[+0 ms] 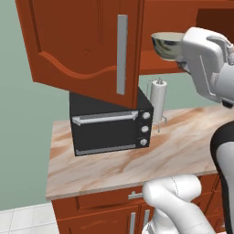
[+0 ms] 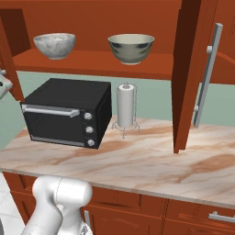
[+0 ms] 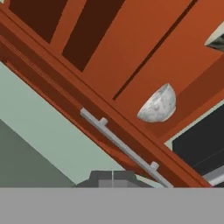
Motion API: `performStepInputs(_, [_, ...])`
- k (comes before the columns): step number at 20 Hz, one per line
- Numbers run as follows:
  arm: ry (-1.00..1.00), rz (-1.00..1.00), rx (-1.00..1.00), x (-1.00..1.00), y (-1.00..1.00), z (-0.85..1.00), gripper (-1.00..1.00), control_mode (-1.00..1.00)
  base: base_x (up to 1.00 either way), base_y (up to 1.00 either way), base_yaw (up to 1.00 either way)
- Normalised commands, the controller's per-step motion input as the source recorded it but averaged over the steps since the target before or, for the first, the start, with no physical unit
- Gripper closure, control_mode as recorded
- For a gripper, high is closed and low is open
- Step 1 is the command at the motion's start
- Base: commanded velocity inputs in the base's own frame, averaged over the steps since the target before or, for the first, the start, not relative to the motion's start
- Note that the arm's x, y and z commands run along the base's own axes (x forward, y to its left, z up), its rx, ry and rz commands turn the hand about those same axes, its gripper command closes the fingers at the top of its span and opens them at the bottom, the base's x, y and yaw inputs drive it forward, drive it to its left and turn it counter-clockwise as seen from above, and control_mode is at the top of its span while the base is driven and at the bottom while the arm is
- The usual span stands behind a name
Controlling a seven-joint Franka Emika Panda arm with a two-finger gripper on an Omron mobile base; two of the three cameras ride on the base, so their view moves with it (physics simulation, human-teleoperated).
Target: Move the bowls from the cabinet to the plates on the dining table.
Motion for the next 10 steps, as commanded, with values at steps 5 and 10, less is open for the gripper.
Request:
performStepInputs(5, [0.0,0.13,0.07,0.15,-0.18,0.0,1.0,-1.0,0.0,0.0,0.0])
performStepInputs(10, [0.0,0.13,0.08,0.15,-0.17,0.0,1.0,-1.0,0.0,0.0,0.0])
